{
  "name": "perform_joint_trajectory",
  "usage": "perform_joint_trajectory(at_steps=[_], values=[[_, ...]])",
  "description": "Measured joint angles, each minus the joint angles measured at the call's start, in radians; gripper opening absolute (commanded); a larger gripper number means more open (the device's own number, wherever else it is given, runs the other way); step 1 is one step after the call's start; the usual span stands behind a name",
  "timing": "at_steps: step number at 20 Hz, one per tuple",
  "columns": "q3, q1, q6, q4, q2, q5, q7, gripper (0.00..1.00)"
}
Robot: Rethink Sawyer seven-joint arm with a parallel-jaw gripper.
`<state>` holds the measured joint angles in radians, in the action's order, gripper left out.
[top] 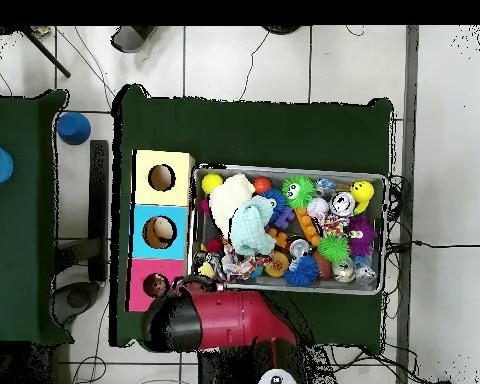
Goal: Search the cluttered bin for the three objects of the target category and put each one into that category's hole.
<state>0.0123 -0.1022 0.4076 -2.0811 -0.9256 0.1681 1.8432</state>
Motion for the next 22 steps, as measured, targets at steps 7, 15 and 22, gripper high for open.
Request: perform_joint_trajectory(at_steps=[7, 15, 22], values=[[-0.036, 0.055, 0.000, 0.000, -0.020, -0.052, 0.000, 0.00], [-0.069, 0.097, 0.026, 0.000, -0.041, -0.106, 0.000, 0.00], [-0.104, 0.133, 0.034, 0.002, -0.043, -0.136, 0.000, 0.00]])
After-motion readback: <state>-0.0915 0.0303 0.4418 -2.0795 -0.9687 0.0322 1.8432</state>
